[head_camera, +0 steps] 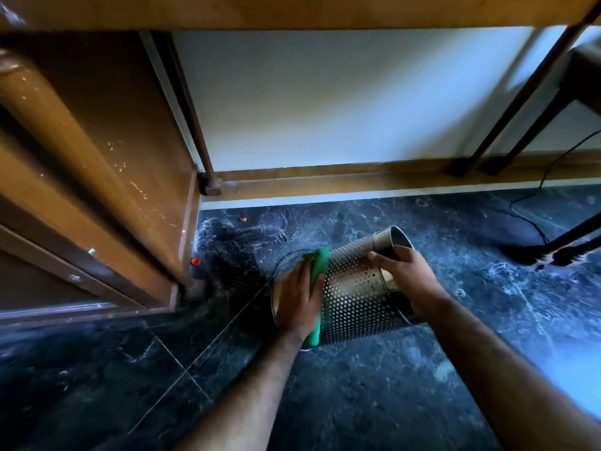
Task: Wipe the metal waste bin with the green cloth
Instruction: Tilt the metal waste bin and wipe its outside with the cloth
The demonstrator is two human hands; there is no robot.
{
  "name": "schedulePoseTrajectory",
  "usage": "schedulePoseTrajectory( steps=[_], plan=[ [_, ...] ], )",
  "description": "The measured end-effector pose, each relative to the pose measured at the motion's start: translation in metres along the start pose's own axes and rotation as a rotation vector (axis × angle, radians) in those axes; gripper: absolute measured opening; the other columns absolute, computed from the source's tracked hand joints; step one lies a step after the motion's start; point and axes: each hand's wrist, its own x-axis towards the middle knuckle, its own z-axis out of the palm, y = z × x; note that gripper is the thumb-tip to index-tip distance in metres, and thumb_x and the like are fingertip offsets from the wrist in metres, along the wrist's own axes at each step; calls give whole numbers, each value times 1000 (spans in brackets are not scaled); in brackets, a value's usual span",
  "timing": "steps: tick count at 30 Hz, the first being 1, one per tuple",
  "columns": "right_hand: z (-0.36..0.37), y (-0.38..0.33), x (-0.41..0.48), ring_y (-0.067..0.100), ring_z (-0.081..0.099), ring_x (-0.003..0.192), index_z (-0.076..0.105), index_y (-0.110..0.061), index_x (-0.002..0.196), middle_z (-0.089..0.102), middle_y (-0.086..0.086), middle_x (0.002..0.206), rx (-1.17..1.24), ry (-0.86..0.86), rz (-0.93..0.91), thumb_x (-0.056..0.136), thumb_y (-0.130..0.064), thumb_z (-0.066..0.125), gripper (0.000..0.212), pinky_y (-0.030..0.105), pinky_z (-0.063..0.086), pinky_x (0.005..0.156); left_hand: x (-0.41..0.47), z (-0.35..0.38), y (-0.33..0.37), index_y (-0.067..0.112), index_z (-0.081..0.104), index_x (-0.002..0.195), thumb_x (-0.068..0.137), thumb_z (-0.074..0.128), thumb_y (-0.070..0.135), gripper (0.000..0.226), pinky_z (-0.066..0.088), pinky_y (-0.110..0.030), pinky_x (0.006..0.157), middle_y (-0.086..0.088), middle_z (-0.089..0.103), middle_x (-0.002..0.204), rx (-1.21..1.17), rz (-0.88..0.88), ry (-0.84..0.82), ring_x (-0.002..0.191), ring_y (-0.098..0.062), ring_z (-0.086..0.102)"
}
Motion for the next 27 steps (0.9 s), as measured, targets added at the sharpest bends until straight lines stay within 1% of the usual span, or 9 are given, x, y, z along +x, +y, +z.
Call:
schedulePoseTrajectory(
  steps=[4,7,10,12,15,17,21,25,27],
  plan=[
    [-7,6,-10,10,74,60,76,-18,82,80,-3,74,-50,-163,-7,86,-16,76,4,20,54,49,35,-13,-12,11,61,131,103,37,46,51,46,-39,102,-19,62,137,-40,-390,-192,123,-36,59],
    [5,13,-14,17,73,72,75,-12,90,81,4,84,-184,-307,-83,86,-12,77,5,31,58,66,63,-24,23,24,58,136,93,27,74,73,41,-42,111,-12,58,145,-148,-497,-335,130,-33,56],
    [7,12,-13,26,75,92,73,-8,106,79,13,104,-196,-437,-71,88,-11,74,18,40,58,83,84,-30,72,37,63,123,88,31,76,62,49,-29,81,5,72,116,-262,-352,-243,99,-23,67],
    [0,12,-10,17,73,94,73,-11,110,79,9,107,-295,-545,-110,88,-7,73,22,29,58,84,84,-33,91,36,63,118,91,36,69,51,46,-27,65,5,72,108,-242,-143,-94,79,-11,62],
    [-3,10,-11,13,68,79,73,-12,103,78,3,95,-363,-555,-83,87,1,72,20,21,54,69,54,-28,82,23,58,134,100,40,52,48,51,-29,96,-2,66,130,-194,211,70,111,-14,63],
    [4,7,-10,13,65,64,72,-12,93,75,-1,75,-198,-367,-32,85,-2,75,13,22,52,55,25,-18,53,17,50,145,102,36,50,56,41,-29,112,-6,57,146,-116,227,75,130,-19,54],
    [10,8,0,12,68,57,78,-19,86,74,-5,68,-85,58,49,85,-24,76,5,28,55,47,-5,-16,-24,10,56,140,101,38,44,55,44,-40,110,-14,60,142,35,-23,30,128,-31,57],
    [17,11,-2,6,66,55,77,-29,77,75,-8,64,-124,-50,-20,84,-23,76,10,25,50,51,29,-30,-40,12,61,131,103,35,46,51,47,-42,103,-20,61,138,29,-441,-161,123,-40,60],
    [27,12,-6,10,68,63,76,-22,83,79,0,75,-150,-156,-94,84,-23,77,2,27,51,59,53,-34,-15,16,60,132,100,27,60,64,46,-41,102,-17,61,140,-35,-485,-208,124,-38,59]
  ],
)
